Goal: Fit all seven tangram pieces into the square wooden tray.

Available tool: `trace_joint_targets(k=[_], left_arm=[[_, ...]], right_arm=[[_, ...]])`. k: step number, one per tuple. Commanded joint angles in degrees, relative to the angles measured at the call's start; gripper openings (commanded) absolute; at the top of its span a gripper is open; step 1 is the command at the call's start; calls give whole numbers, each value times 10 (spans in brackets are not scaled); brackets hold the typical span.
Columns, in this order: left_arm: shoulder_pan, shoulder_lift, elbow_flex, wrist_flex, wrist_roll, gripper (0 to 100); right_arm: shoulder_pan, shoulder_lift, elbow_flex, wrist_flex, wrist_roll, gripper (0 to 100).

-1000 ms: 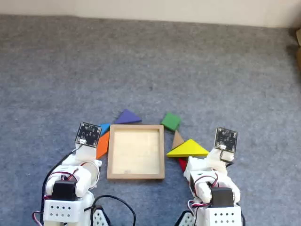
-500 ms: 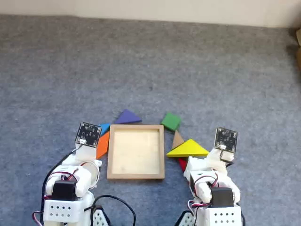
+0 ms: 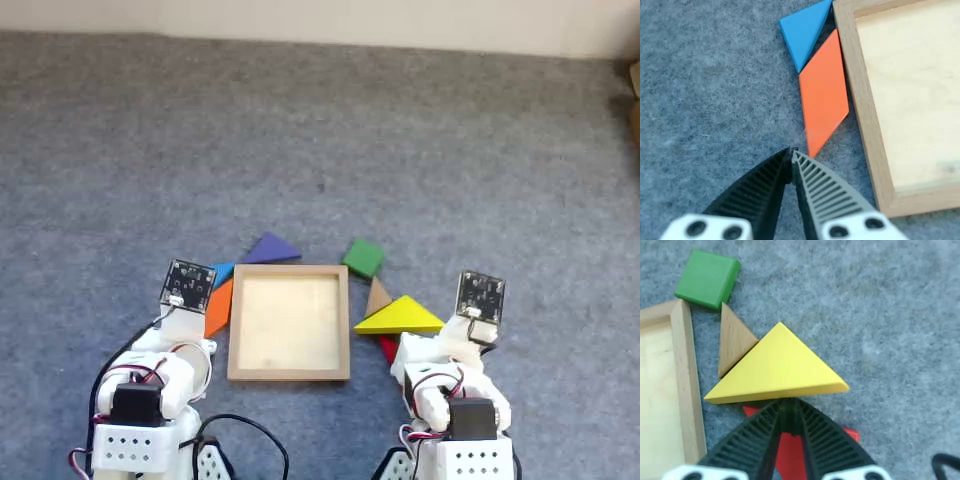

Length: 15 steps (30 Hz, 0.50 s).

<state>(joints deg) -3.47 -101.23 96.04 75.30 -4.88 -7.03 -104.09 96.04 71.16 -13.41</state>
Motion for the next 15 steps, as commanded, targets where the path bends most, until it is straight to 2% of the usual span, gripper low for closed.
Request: trace_joint_targets(k=[1, 9, 15], left_arm=[[-6, -28, 12, 3, -4, 8], [-6, -28, 12, 3, -4, 8], [-6, -28, 12, 3, -4, 8]], right_arm=[[7, -10, 73, 3, 4, 6], [18, -10, 69, 3, 5, 6], [117, -5, -81, 3, 37, 6]])
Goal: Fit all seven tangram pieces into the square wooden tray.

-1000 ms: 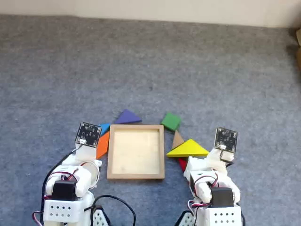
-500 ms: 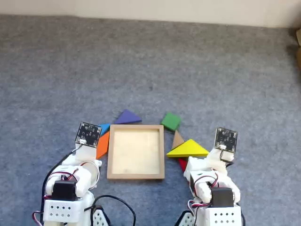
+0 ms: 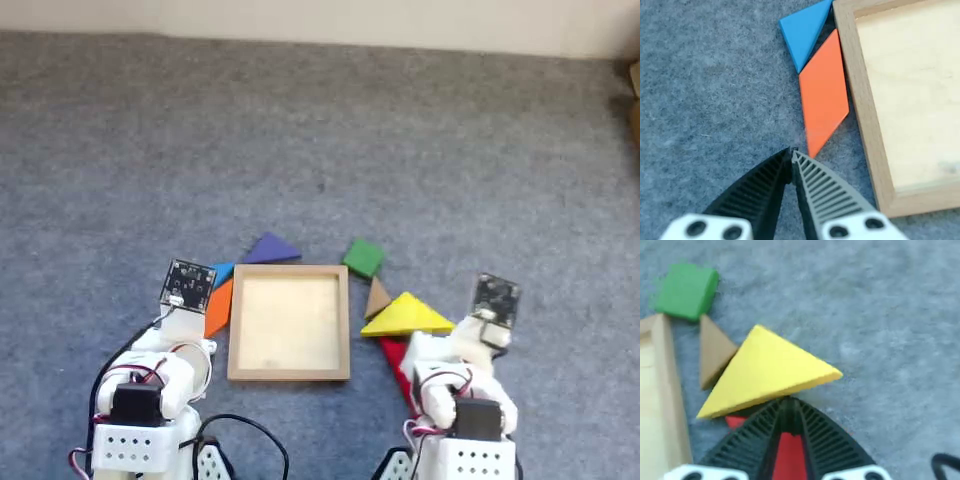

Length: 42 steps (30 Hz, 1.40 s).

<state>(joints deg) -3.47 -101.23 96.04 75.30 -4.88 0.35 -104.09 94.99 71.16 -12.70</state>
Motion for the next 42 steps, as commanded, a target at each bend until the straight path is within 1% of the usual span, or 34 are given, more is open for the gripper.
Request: trace_joint_targets(k=[1, 3, 8, 11, 15, 20, 25, 27, 31, 33, 35, 40, 42], left_arm=[[-6, -28, 12, 3, -4, 8], [-6, -28, 12, 3, -4, 8], [-6, -28, 12, 3, -4, 8], [-6, -28, 12, 3, -4, 8], [-6, -28, 12, 3, -4, 8], [-6, -28, 12, 3, -4, 8], [-6, -28, 12, 3, -4, 8], [-6, -28, 12, 3, -4, 8], [-6, -28, 12, 3, -4, 8], [-6, -28, 12, 3, -4, 8], [-6, -28, 12, 3, -4, 8], [-6, -28, 12, 3, -4, 8], [-6, -28, 12, 3, -4, 8]], right_arm=[[53, -5, -92, 5, 38, 6], [64, -4, -125, 5, 40, 5], [64, -2, -186, 5, 39, 5], [63, 36, -231, 5, 39, 5], [58, 175, -315, 17, 40, 5], [1, 383, -451, 78, 43, 8], [-46, 507, -531, 81, 47, 10], [-71, 540, -538, 87, 91, 10], [-102, 583, -538, 87, 257, 10], [-111, 598, -538, 96, 295, 14], [-112, 611, -538, 112, 295, 62], [-112, 637, -535, 159, 253, 309], [-112, 641, -521, 158, 244, 368]])
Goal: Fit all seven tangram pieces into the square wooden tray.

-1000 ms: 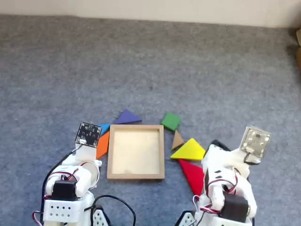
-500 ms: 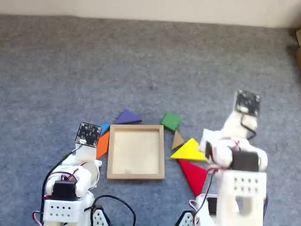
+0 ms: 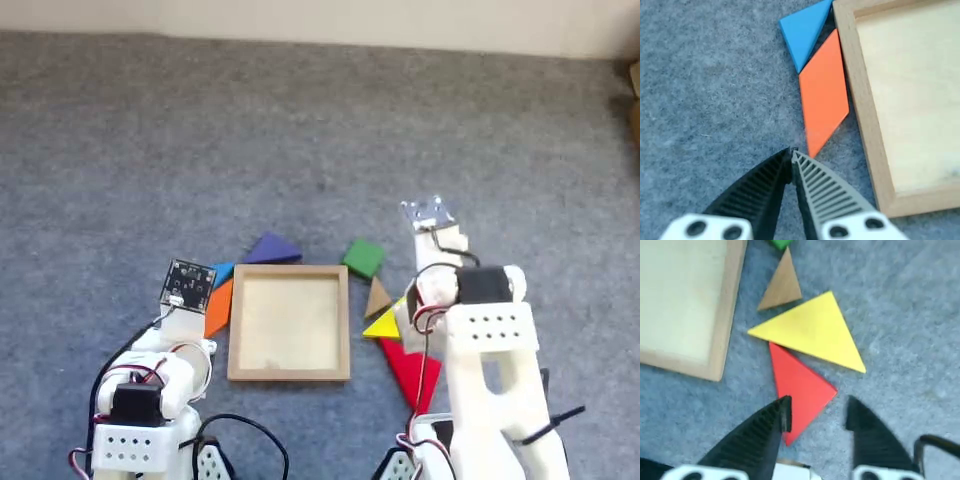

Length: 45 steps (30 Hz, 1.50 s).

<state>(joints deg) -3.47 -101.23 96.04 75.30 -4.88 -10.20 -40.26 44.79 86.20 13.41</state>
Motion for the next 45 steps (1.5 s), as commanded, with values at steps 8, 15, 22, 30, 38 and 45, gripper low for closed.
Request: trace_joint_targets(k=[8, 15, 22, 30, 38, 45], left_arm=[[-6, -28, 12, 3, -4, 8], [-6, -28, 12, 3, -4, 8], [-6, -28, 12, 3, -4, 8], [-6, -28, 12, 3, -4, 8], [-6, -28, 12, 3, -4, 8], [-6, -28, 12, 3, -4, 8]], right_arm=[[-102, 8, 95, -44, -20, 379], [-122, 10, 160, -122, -21, 379], [-119, 10, 225, -183, -18, 379], [-100, 10, 284, -238, -17, 378], [7, 10, 286, -238, 118, 309], [97, 10, 282, -240, 295, 162]])
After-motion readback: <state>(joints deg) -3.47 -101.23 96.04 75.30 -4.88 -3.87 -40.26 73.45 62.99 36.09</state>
